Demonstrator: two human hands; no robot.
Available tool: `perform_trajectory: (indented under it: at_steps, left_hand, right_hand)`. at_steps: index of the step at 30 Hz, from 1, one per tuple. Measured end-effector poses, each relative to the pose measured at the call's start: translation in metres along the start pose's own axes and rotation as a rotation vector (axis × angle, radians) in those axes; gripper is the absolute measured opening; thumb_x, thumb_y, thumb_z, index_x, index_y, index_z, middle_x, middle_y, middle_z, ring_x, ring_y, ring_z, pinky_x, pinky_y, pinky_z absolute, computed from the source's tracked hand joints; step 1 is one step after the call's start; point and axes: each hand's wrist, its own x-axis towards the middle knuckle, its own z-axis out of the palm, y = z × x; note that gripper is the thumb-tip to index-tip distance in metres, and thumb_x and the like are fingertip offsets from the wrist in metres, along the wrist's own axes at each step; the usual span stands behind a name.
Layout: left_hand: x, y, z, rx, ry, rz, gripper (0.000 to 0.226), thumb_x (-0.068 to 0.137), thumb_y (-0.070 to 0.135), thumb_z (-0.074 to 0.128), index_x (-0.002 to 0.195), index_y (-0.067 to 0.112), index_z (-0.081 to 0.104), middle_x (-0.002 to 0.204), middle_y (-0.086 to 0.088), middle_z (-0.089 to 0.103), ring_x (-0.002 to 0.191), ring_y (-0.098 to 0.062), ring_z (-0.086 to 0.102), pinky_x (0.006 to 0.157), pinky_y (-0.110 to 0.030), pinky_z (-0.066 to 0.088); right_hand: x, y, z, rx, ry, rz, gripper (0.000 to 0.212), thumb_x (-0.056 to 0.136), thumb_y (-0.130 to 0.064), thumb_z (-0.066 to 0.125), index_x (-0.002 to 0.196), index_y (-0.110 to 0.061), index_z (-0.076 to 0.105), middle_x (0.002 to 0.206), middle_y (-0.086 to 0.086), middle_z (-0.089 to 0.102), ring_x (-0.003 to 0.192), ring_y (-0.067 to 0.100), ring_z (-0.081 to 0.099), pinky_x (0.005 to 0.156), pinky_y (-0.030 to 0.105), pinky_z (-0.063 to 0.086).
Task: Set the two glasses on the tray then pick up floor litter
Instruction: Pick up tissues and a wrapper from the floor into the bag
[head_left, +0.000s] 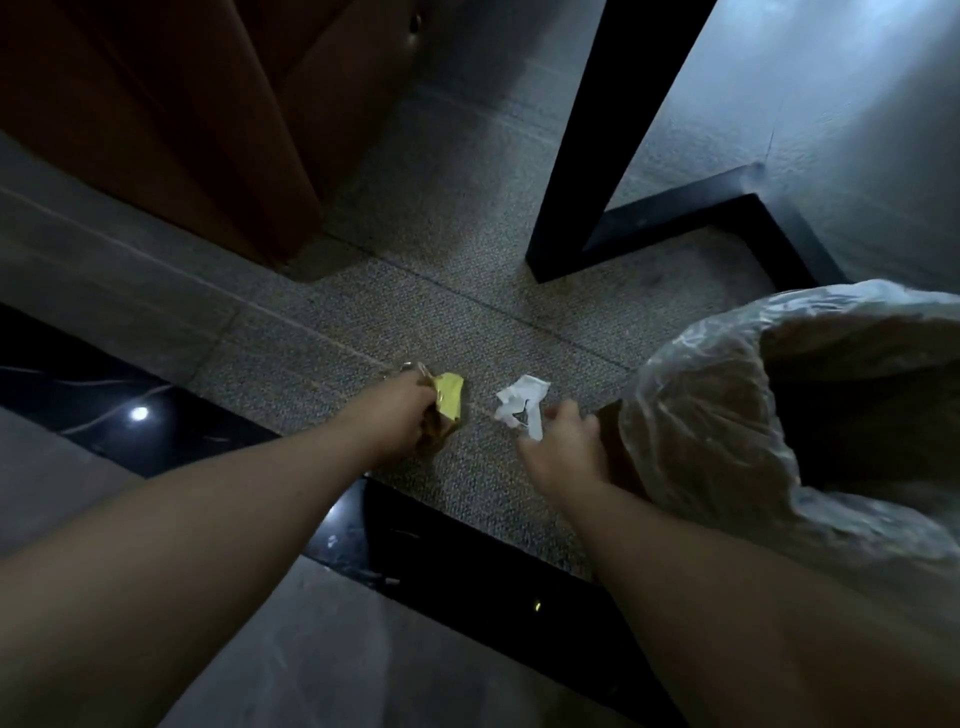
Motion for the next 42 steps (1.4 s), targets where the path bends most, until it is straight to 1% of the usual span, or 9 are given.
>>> perform_trajectory:
  at_steps: [6,9,13,19,21,27,31,37,42]
  left_hand:
    - [-0.052,-0.003,-0.02,-0.102,0.108,0.063,0.032,0.083,0.036,0.059,0.109,0.017,0.062,0.104,-0.009,0.052,0.091,-0.031,0.058,0.073,-0.04,0.05]
    - [-0.074,0.003,-0.037,-0.121,0.151,0.102,0.031,0.085,0.04,0.058,0.11,0.022,0.057,0.102,0.0,0.05,0.087,-0.024,0.057,0.069,-0.038,0.05]
    - [-0.088,0.006,-0.065,-0.174,0.247,0.115,0.031,0.082,0.04,0.062,0.107,0.021,0.057,0.095,-0.001,0.051,0.083,-0.025,0.057,0.067,-0.038,0.049]
    - [-0.096,0.006,-0.12,-0.323,0.479,0.012,0.025,0.077,0.029,0.073,0.098,0.018,0.066,0.082,-0.002,0.055,0.072,-0.02,0.052,0.062,-0.03,0.037]
    - [-0.1,0.012,-0.134,-0.315,0.485,0.014,0.028,0.076,0.035,0.072,0.096,0.015,0.066,0.082,-0.002,0.057,0.07,-0.019,0.053,0.058,-0.029,0.036]
    - [-0.112,0.079,-0.186,-0.33,0.463,0.202,0.029,0.077,0.031,0.072,0.103,0.02,0.064,0.087,0.002,0.063,0.07,-0.006,0.055,0.062,-0.025,0.045]
    - [-0.114,0.147,-0.218,-0.31,0.442,0.404,0.028,0.078,0.035,0.069,0.103,0.025,0.061,0.083,0.016,0.057,0.071,0.006,0.054,0.062,-0.009,0.04]
    - [-0.092,0.236,-0.238,-0.092,0.374,0.588,0.036,0.082,0.048,0.056,0.106,0.022,0.057,0.09,0.006,0.059,0.075,-0.01,0.053,0.064,-0.032,0.046]
    - [-0.067,0.271,-0.226,0.021,0.284,0.616,0.039,0.08,0.05,0.054,0.107,0.022,0.056,0.096,0.002,0.06,0.08,-0.014,0.057,0.068,-0.036,0.052]
  right_hand:
    - [0.022,-0.026,0.003,-0.094,-0.132,-0.107,0.061,0.091,-0.034,0.06,0.141,-0.028,0.026,0.141,0.016,0.023,0.107,0.043,0.052,0.085,0.05,0.05]
    - [0.031,-0.029,0.008,-0.213,-0.125,-0.178,0.049,0.09,-0.03,0.061,0.132,-0.023,0.036,0.138,0.016,0.028,0.103,0.042,0.053,0.08,0.046,0.051]
    - [0.021,-0.044,0.005,-0.348,-0.262,-0.285,0.027,0.096,-0.031,0.054,0.096,-0.004,0.055,0.092,0.014,0.061,0.095,0.034,0.06,0.067,0.032,0.041]
    - [-0.036,-0.114,-0.039,-0.634,-0.387,-0.715,0.028,0.094,-0.027,0.056,0.077,-0.005,0.053,0.069,0.003,0.047,0.082,0.029,0.058,0.064,0.03,0.039]
    - [-0.053,-0.126,-0.078,-0.678,-0.351,-0.81,0.03,0.092,-0.02,0.056,0.067,-0.012,0.043,0.065,0.0,0.042,0.077,0.027,0.056,0.06,0.029,0.037]
    - [-0.104,-0.08,-0.226,-0.416,-0.019,-0.979,0.014,0.087,-0.031,0.062,0.082,-0.019,0.058,0.072,-0.005,0.055,0.067,0.015,0.053,0.051,0.026,0.031]
    - [-0.108,-0.009,-0.305,-0.331,0.134,-0.809,0.023,0.078,-0.037,0.068,0.073,-0.019,0.054,0.062,-0.007,0.052,0.061,0.016,0.051,0.059,0.028,0.035]
    - [-0.081,0.077,-0.324,-0.337,0.089,-0.573,0.017,0.077,-0.038,0.073,0.083,-0.028,0.06,0.071,-0.01,0.059,0.066,0.01,0.058,0.063,0.033,0.051]
    - [-0.059,0.093,-0.315,-0.442,0.037,-0.609,0.048,0.067,-0.058,0.055,0.105,-0.028,0.061,0.108,-0.008,0.062,0.097,0.015,0.06,0.078,0.039,0.053]
